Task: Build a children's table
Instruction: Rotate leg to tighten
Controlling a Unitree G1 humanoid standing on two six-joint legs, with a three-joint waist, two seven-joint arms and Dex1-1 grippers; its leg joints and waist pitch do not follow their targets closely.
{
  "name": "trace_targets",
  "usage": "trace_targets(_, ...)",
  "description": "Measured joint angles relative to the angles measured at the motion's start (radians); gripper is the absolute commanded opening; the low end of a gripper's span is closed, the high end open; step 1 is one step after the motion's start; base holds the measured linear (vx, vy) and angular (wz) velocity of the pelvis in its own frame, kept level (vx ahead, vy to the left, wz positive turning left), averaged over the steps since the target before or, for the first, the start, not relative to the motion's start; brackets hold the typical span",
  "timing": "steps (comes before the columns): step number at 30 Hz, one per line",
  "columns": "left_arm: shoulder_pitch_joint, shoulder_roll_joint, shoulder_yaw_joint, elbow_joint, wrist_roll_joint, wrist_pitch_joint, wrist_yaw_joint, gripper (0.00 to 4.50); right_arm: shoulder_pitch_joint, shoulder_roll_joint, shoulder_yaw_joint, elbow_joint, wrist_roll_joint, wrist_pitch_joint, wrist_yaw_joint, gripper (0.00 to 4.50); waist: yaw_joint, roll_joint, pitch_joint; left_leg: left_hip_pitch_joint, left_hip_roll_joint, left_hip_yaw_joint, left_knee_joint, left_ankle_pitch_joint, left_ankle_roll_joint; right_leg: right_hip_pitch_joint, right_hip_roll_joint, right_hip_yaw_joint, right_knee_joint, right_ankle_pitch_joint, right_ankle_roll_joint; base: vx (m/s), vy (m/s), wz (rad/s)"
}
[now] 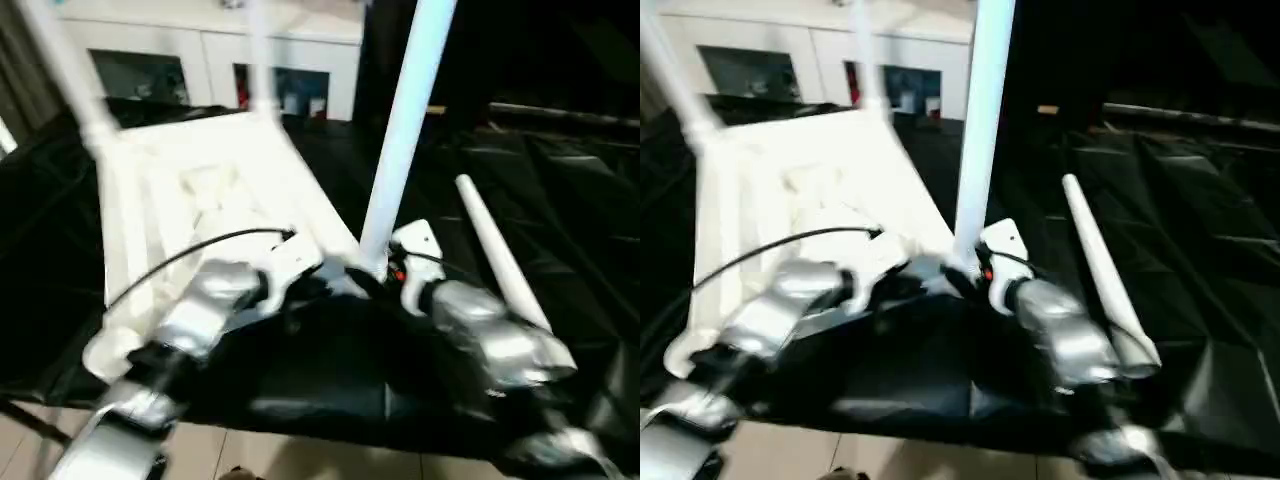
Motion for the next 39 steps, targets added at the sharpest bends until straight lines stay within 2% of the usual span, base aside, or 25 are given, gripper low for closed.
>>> trace_targets(3, 0.02, 0.048, -0.005, -0.034, -0.027, 0.0, -0.091, 0.0, 0.024, -0.071, 0.037, -0.045, 0.005, 0.002, 0.109, 3.7, 0.005, -0.001, 0.0, -0.001, 0.0, 0.001, 0.0, -0.001, 0.001, 0.0, 0.0, 0.0, -0.002, 0.0, 0.0, 0.0, 0.0, 0.0)
trace_targets(7, 0.033, 0.069, -0.019, -0.061, -0.039, 0.0, -0.149, 0.0, 0.032, -0.084, 0.052, -0.062, 0.012, 0.016, 0.153, 3.7, 0.004, -0.001, 0.0, -0.001, 0.0, 0.001, 0.0, -0.001, 0.001, 0.0, 0.0, 0.0, -0.001, 0.0, 0.0, 0.0, 0.0, 0.0)
trace_targets(12, 0.039, 0.078, -0.021, -0.07, -0.044, 0.0, -0.158, 0.0, 0.032, -0.088, 0.059, -0.063, 0.014, 0.024, 0.171, 3.7, 0.002, -0.001, 0.0, -0.001, 0.0, 0.001, 0.0, 0.0, 0.001, 0.0, 0.0, 0.0, -0.001, 0.0, 0.0, 0.0, 0.0, 0.0)
trace_targets(20, 0.042, 0.087, -0.021, -0.075, -0.045, 0.001, -0.158, 0.0, 0.035, -0.083, 0.062, -0.063, 0.02, 0.035, 0.181, 3.1, 0.002, -0.002, 0.0, -0.001, 0.0, 0.003, 0.0, 0.0, 0.001, 0.0, 0.0, 0.0, -0.001, 0.0, 0.0, 0.0, 0.0, 0.0)
trace_targets(24, 0.044, 0.087, -0.017, -0.074, -0.048, 0.006, -0.151, 0.0, 0.037, -0.053, 0.056, -0.054, 0.019, 0.035, 0.142, 2.8, -0.007, -0.003, 0.0, 0.0, 0.0, 0.004, 0.001, 0.0, 0.001, 0.0, 0.0, 0.0, 0.001, 0.0, 0.0, 0.0, 0.0, 0.0)
trace_targets(30, 0.017, 0.019, -0.006, -0.026, -0.006, 0.02, -0.013, 0.0, 0.025, 0.082, -0.027, 0.034, 0.013, 0.022, -0.085, 2.74, -0.022, -0.004, -0.001, 0.003, 0.0, 0.003, 0.002, 0.0, 0.0, 0.0, 0.0, 0.002, 0.003, 0.002, -0.003, 0.0, 0.0, 0.0)
trace_targets(32, -0.019, -0.047, 0.002, 0.03, 0.025, 0.044, 0.092, 0.0, -0.013, 0.167, -0.08, 0.104, -0.005, 0.014, -0.262, 2.74, -0.029, -0.004, -0.002, 0.005, 0.0, 0.002, 0.002, 0.001, -0.001, 0.0, -0.001, 0.002, 0.004, 0.005, -0.005, 0.0, 0.0, 0.0)
trace_targets(35, -0.046, -0.129, 0.011, 0.078, 0.041, 0.083, 0.216, 0.0, -0.06, 0.242, -0.122, 0.187, -0.021, -0.014, -0.431, 2.74, -0.033, -0.003, -0.003, 0.008, 0.0, 0.002, 0.002, 0.001, -0.001, 0.002, -0.001, 0.003, 0.004, 0.005, -0.005, 0.0, 0.0, 0.0)
trace_targets(39, -0.063, -0.188, 0.013, 0.098, 0.057, 0.116, 0.301, 0.0, -0.098, 0.284, -0.141, 0.263, -0.045, -0.066, -0.547, 2.74, -0.034, 0.002, -0.007, 0.008, -0.001, 0.002, 0.002, 0.001, -0.001, 0.004, -0.001, 0.002, 0.0, 0.006, -0.004, 0.0, 0.0, 0.0)
